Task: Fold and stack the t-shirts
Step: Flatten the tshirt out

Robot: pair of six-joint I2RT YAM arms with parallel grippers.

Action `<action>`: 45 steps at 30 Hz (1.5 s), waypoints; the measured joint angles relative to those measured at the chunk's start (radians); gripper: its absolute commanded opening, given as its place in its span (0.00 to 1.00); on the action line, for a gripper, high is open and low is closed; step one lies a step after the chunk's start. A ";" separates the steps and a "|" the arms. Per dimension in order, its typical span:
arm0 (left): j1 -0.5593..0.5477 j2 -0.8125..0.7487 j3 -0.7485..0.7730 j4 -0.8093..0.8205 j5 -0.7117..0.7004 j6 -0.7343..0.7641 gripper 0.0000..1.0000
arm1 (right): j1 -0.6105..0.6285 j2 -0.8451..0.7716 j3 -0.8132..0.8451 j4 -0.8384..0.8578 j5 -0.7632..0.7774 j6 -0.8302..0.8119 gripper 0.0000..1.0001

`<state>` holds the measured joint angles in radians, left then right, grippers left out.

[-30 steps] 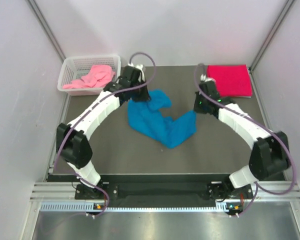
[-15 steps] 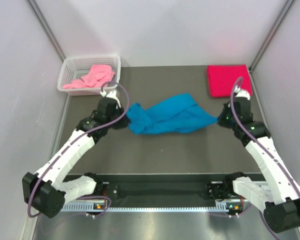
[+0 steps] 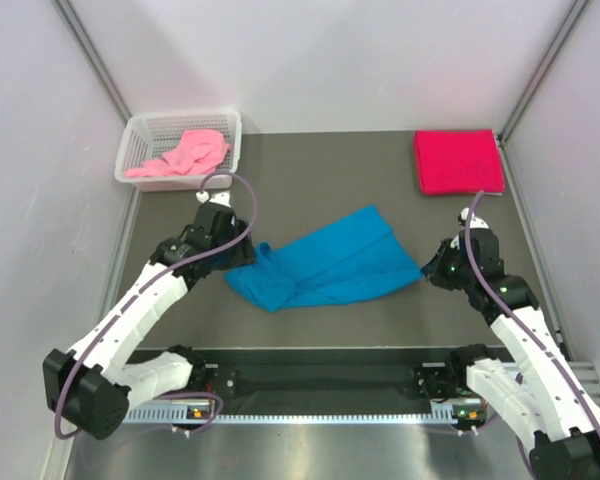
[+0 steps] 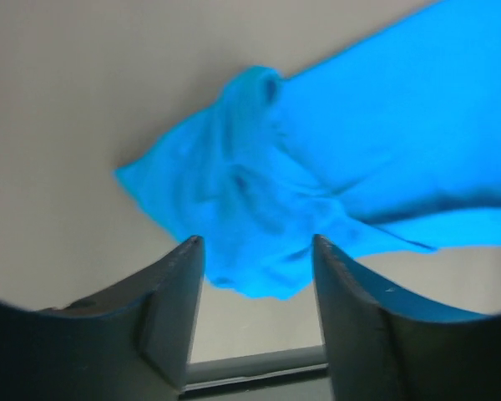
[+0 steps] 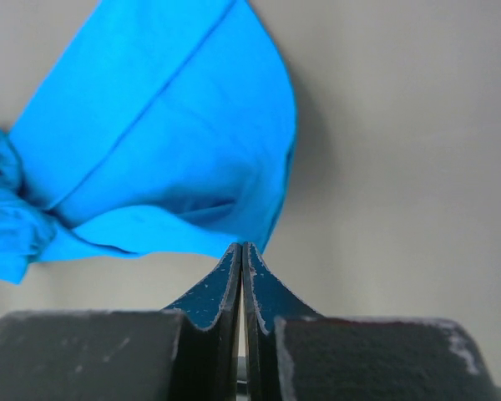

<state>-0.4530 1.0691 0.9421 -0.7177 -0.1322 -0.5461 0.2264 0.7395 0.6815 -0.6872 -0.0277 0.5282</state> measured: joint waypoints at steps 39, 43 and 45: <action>0.094 0.043 -0.182 0.089 0.041 -0.091 0.52 | -0.269 0.114 0.114 0.016 -0.062 -0.037 0.00; 0.096 0.012 -0.208 0.021 -0.028 -0.109 0.53 | -0.269 0.095 -0.056 -0.028 -0.118 -0.019 0.00; 0.095 -0.012 -0.173 0.006 -0.043 -0.101 0.53 | -0.269 0.059 -0.076 -0.034 -0.142 -0.011 0.00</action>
<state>-0.3584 1.0573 0.7692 -0.7120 -0.1757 -0.6468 -0.0425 0.7982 0.6052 -0.7212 -0.1692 0.5175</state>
